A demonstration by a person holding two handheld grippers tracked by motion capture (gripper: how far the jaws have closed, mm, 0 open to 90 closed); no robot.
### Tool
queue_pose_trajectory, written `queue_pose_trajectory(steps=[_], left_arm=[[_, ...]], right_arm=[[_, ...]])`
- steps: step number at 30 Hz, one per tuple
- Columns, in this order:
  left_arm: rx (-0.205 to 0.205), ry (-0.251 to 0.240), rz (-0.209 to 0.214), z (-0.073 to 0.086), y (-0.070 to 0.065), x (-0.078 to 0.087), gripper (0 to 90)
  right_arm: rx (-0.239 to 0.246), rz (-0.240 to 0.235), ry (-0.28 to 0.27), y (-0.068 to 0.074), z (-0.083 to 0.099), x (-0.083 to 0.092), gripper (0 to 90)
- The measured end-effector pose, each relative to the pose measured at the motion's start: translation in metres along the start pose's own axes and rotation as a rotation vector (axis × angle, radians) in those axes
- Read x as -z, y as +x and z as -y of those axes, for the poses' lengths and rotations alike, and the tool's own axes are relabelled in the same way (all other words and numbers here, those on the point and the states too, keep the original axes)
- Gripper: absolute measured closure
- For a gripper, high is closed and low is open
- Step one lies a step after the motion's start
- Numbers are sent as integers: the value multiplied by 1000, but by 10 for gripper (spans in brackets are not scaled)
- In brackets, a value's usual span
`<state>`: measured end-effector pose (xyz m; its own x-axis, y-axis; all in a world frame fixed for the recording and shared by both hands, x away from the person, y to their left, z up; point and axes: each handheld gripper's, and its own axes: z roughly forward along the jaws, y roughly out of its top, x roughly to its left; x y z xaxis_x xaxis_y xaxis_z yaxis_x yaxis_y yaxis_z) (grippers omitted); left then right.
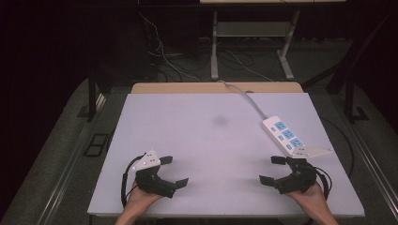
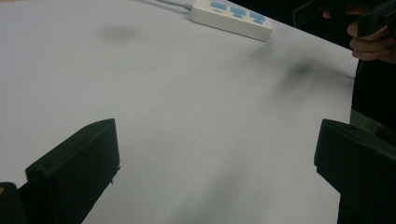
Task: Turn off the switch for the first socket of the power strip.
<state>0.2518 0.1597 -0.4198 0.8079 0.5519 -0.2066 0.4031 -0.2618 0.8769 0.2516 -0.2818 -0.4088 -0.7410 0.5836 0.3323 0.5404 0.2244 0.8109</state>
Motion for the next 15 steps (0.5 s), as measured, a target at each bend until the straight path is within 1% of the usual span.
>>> queue_pose_trajectory(steps=[7, 15], left_arm=[[1, -1, -3, 0, 1, 2, 0], [0, 2, 2, 0, 1, 2, 0]], right_arm=[[-13, -5, 0, 1, 1, 0, 1], [-10, -5, 12, -1, 1, -1, 1]])
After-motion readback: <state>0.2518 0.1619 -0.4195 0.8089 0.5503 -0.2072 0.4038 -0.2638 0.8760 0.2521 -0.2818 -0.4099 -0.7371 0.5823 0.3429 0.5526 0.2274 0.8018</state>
